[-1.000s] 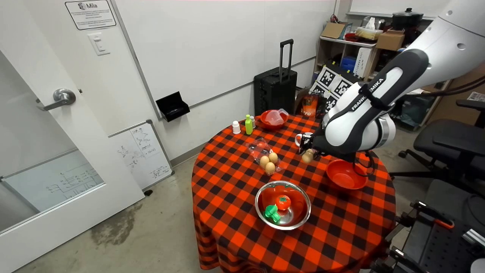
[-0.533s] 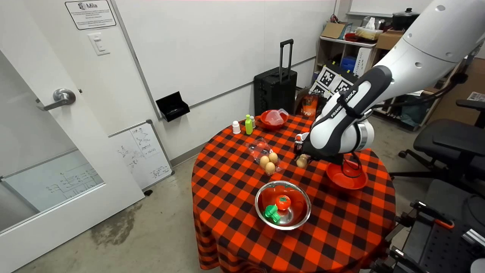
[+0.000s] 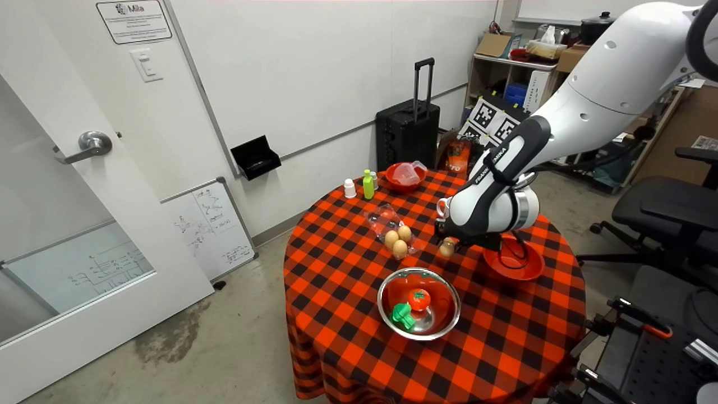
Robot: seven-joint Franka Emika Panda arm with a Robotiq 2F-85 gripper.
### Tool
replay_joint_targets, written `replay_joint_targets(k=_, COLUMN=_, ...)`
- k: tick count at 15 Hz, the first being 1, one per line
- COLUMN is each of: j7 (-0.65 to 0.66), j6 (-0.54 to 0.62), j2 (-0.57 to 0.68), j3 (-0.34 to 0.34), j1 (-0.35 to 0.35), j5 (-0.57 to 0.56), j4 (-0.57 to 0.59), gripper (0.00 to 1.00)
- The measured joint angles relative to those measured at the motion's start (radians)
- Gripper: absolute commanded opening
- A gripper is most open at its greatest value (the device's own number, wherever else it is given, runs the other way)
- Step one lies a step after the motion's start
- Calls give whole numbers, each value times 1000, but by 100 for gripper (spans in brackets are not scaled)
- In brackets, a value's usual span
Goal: Remove the egg from the bowl and put it on the table
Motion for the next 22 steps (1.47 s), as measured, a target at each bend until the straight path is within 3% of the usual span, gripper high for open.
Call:
replay_joint_targets(k=8, j7=2, j6=-27, j2=52, j3=-61, j1=61, j5=31, j4=39, gripper=23)
replay_joint_targets(k=9, j7=3, j6=-29, j2=56, j3=-69, j1=68, j5=34, j4=42, gripper=43)
replay_joint_targets(k=10, j7=4, j6=-30, j2=59, j3=-76, j1=75, j5=36, j4=44, gripper=72)
replay_joint_targets(k=13, j7=7, j6=-36, j2=64, j3=-89, j1=89, j5=43, j4=50, gripper=85)
replay_joint_targets(k=16, j7=7, j6=-44, j2=64, j3=-95, j1=97, j5=50, j4=54, gripper=89)
replay_joint_targets(k=21, j7=7, j6=-45, j2=64, j3=-97, j1=99, j5=56, j4=60, gripper=86)
replay_joint_targets(k=22, j7=7, j6=-45, j2=64, j3=-97, j1=99, j5=58, j4=60, gripper=95)
